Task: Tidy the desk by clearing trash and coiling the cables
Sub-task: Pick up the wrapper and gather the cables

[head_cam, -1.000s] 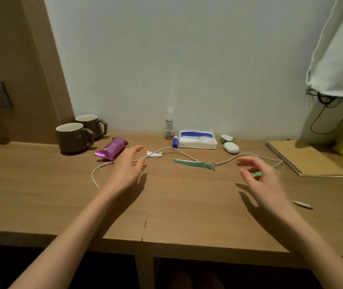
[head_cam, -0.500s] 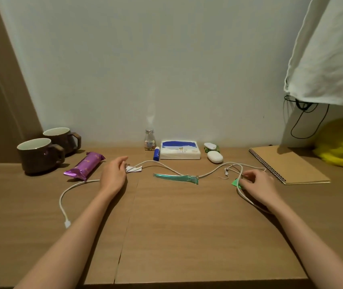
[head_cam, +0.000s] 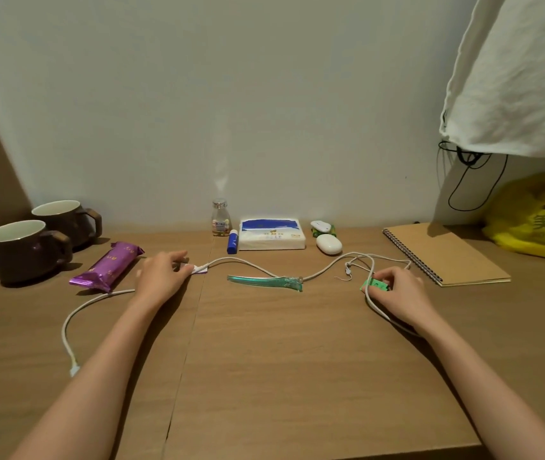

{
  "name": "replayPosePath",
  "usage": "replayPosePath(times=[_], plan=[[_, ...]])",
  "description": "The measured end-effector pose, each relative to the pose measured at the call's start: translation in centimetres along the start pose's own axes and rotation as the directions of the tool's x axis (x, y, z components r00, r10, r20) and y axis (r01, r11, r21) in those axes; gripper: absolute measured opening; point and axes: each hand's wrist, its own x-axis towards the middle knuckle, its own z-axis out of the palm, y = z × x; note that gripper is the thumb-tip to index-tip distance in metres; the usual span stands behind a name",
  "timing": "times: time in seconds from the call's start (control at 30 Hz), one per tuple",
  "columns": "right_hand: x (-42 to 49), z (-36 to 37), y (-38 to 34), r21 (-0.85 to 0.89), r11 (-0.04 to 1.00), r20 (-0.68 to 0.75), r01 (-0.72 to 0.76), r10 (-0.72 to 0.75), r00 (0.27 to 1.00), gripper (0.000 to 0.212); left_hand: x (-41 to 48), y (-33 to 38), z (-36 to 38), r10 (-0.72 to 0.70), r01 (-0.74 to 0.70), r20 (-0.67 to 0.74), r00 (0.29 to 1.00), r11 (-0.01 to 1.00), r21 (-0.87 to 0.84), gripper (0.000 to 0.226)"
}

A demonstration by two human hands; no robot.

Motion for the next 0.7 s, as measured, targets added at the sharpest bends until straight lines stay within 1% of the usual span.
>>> replayPosePath(times=[0.13,0.2,0.27,0.37,0.5,0.63,0.7], plan=[[-0.1,0.1,0.0,0.077,0.997,-0.039,0.008,-0.005,0.999,0.033,0.4,0.5,-0.4,-0.040,0.040,0.063,0.997,0.999,0.000,0.042],[-0.2,0.1,0.0,0.119,0.993,-0.053,0.022,-0.015,0.998,0.032,0.5,0.8,-0.3,-0.046,0.051,0.081,0.996,0.997,-0.061,0.041],[-0.2,0.0,0.0,0.123,0.991,-0.084,0.045,-0.035,0.996,0.029,0.3,1.1,-0.2,-0.046,0.054,0.066,0.997,0.991,-0.125,0.039],[-0.2,0.0,0.1,0.115,0.990,-0.139,0.077,-0.061,0.988,0.024,0.0,0.9,-0.3,-0.033,0.034,0.010,0.999,0.987,-0.154,0.033],[-0.4,0.0,0.0,0.129,0.983,-0.238,0.130,-0.097,0.966,0.021,-0.7,1.1,-0.8,-0.050,0.021,-0.118,0.992,0.972,-0.234,0.026],[-1.4,-0.8,-0.8,0.165,0.950,-0.415,0.265,-0.177,0.893,0.021,-1.9,2.4,-2.2,-0.077,-0.017,-0.227,0.971,0.922,-0.386,0.029],[-2.2,-1.4,-1.4,0.199,0.923,-0.463,0.331,-0.209,0.861,0.019,-2.8,3.2,-3.3,-0.069,-0.052,-0.249,0.966,0.891,-0.452,0.028]])
